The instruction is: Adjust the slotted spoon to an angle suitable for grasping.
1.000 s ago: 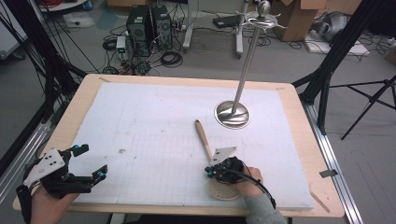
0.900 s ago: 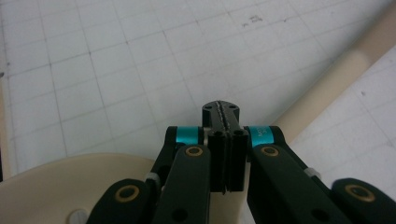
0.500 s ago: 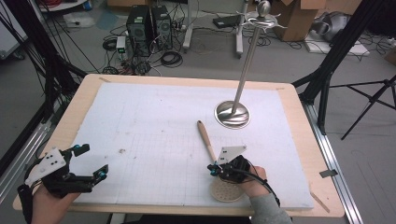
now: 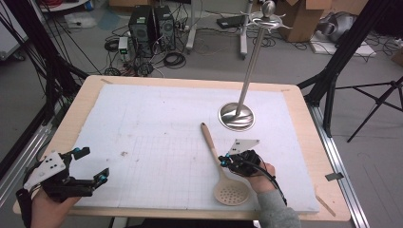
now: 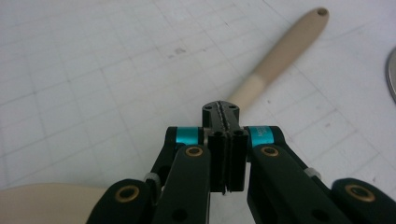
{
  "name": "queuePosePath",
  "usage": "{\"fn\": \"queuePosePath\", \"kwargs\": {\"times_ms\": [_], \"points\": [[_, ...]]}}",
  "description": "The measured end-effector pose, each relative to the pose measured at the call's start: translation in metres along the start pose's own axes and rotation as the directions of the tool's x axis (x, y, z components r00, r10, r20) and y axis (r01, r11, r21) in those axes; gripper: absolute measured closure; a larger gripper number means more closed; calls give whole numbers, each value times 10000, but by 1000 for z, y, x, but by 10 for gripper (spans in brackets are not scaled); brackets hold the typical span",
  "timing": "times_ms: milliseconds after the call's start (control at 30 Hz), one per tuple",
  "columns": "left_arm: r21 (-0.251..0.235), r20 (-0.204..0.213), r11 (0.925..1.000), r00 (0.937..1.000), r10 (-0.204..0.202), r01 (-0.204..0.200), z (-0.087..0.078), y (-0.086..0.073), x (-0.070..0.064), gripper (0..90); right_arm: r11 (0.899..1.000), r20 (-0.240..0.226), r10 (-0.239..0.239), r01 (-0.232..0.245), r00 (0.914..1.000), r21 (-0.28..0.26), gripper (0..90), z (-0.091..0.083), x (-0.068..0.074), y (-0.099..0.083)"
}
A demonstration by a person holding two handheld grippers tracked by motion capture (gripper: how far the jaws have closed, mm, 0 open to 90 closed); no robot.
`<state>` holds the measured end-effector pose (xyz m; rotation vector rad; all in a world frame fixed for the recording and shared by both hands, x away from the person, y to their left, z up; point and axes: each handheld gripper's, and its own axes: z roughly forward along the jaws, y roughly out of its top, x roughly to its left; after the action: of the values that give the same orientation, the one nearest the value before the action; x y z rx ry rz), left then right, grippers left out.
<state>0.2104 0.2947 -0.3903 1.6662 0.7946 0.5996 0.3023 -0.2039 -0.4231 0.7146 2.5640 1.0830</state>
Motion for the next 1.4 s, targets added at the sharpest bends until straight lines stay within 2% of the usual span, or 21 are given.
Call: {"fn": "queuePosePath", "kwargs": {"times_ms": [67,200,633,767,1067,1400], "points": [[18,-27,10000,10000,-3,3,-1,0,0,21,9998,71,172,-173,9998,107,900,3,-3,-5],[63,-27,10000,10000,37,-37,-1,-1,-1,21,9993,-126,334,-336,9994,-168,900,3,-6,-10],[138,-28,9999,10000,86,-86,-2,-2,-2,21,9999,-206,122,-123,9997,-73,900,11,-8,-10],[87,-92,9999,9999,54,-53,-5,-3,-2,21,9997,-421,198,-204,9989,-143,900,13,-9,-10],[148,-235,9999,9997,-13,17,-9,-5,-2,21,9991,-543,360,-373,9979,-224,900,20,-15,-11],[167,-339,9999,9994,-15,21,-13,-6,-3,21,9989,-857,68,-107,9963,-454,900,25,-15,-10]]}}
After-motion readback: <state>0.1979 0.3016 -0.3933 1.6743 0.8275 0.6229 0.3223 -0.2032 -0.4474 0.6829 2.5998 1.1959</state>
